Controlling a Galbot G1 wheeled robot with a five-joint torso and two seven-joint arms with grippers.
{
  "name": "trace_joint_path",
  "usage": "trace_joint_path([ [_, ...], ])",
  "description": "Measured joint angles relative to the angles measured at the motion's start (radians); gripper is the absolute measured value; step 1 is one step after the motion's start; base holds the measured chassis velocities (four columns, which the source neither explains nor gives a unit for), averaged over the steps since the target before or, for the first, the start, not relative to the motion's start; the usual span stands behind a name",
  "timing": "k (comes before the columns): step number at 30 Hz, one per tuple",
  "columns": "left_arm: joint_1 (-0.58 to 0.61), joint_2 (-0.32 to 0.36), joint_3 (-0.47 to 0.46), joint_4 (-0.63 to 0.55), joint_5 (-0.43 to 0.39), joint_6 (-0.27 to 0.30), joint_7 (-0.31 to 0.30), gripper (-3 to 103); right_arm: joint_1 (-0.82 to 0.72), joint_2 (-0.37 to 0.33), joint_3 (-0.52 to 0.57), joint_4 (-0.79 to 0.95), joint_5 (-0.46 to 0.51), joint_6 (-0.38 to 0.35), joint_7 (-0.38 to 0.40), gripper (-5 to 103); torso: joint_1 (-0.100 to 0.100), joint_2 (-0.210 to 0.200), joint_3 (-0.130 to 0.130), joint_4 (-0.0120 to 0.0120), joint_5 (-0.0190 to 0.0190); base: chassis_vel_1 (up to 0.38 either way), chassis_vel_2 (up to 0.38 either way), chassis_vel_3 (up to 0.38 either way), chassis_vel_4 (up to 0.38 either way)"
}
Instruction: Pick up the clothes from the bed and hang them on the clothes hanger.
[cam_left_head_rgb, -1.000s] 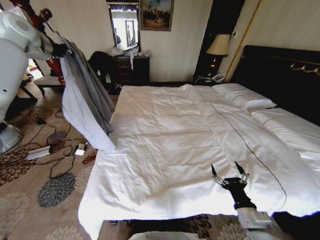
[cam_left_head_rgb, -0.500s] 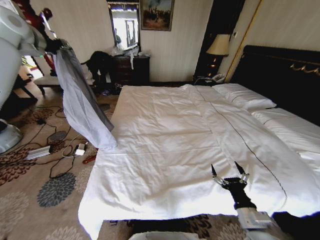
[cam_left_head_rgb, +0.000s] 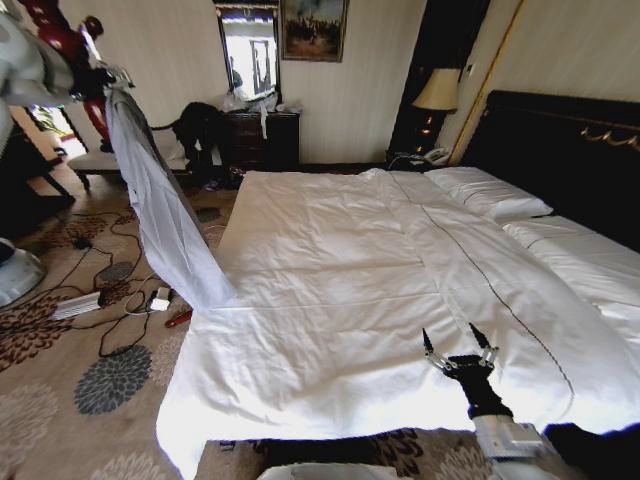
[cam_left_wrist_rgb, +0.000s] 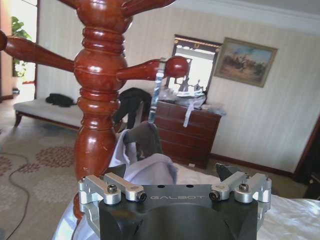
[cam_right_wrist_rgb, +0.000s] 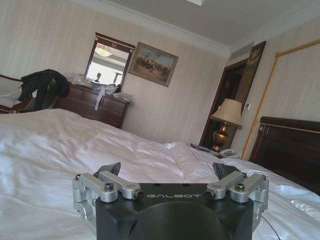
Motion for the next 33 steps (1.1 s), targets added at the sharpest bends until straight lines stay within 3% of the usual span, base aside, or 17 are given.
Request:
trace_joint_path([
  [4,0.06,0.037,-0.053,-0.083,0.014,0.0,0.028,100,0.0,0.0,0.0,0.0,0.0,0.0,0.0,100,0.0,0.0,0.0,-0.0001,0.0001,0.0,0.0,0.0,0.0],
  [5,0.123,0.072,-0.103,-0.146,0.037,0.0,0.075,100,0.0,0.0,0.0,0.0,0.0,0.0,0.0,100,0.0,0.0,0.0,0.0,0.0001,0.0,0.0,0.0,0.0],
  [8,0.296,0.147,-0.249,-0.273,0.057,-0.012,0.14,100,0.0,0.0,0.0,0.0,0.0,0.0,0.0,100,0.0,0.0,0.0,0.0,-0.0003,0.0,0.0,0.0,0.0],
  [9,0.296,0.147,-0.249,-0.273,0.057,-0.012,0.14,100,0.0,0.0,0.0,0.0,0.0,0.0,0.0,100,0.0,0.0,0.0,0.0,-0.0003,0.0,0.0,0.0,0.0],
  [13,0.54,0.245,-0.407,-0.422,0.094,-0.081,0.206,100,0.0,0.0,0.0,0.0,0.0,0.0,0.0,100,0.0,0.0,0.0,0.0004,-0.0003,0.0,0.0,0.0,0.0],
  [15,0.586,0.266,-0.427,-0.452,0.1,-0.102,0.22,100,0.0,0.0,0.0,0.0,0.0,0.0,0.0,100,0.0,0.0,0.0,0.0005,-0.0003,0.0,0.0,0.0,0.0],
  [18,0.794,0.333,-0.561,-0.57,0.123,-0.187,0.258,100,0.0,0.0,0.0,0.0,0.0,0.0,0.0,100,0.0,0.0,0.0,-0.0002,0.0,0.0,0.0,0.0,0.0],
  [19,0.794,0.333,-0.561,-0.57,0.123,-0.187,0.258,100,0.0,0.0,0.0,0.0,0.0,0.0,0.0,100,0.0,0.0,0.0,-0.0002,0.0,0.0,0.0,0.0,0.0],
  [21,0.948,0.343,-0.692,-0.647,0.139,-0.253,0.269,100,0.0,0.0,0.0,0.0,0.0,0.0,0.0,100,0.0,0.0,0.0,0.0005,0.0001,0.0,0.0,0.0,0.0],
  [23,0.974,0.341,-0.709,-0.665,0.142,-0.268,0.268,100,0.0,0.0,0.0,0.0,0.0,0.0,0.0,100,0.0,0.0,0.0,0.0006,0.0001,0.0,0.0,0.0,0.0],
  [25,1.099,0.314,-0.784,-0.731,0.187,-0.332,0.264,100,0.0,0.0,0.0,0.0,0.0,0.0,0.0,100,0.0,0.0,0.0,-0.0007,0.0003,0.0,0.0,0.0,0.0],
  [27,1.228,0.269,-0.868,-0.793,0.233,-0.375,0.253,100,0.0,0.0,0.0,0.0,0.0,0.0,0.0,100,0.0,0.0,0.0,-0.0002,0.0,0.0,0.0,0.0,0.0],
  [28,1.228,0.269,-0.868,-0.793,0.233,-0.375,0.253,100,0.0,0.0,0.0,0.0,0.0,0.0,0.0,100,0.0,0.0,0.0,-0.0002,0.0,0.0,0.0,0.0,0.0],
  [33,1.454,0.196,-0.984,-0.874,0.288,-0.424,0.244,100,0.0,0.0,0.0,0.0,0.0,0.0,0.0,100,0.0,0.0,0.0,0.0,0.0,0.0,0.0,0.0,0.0],
])
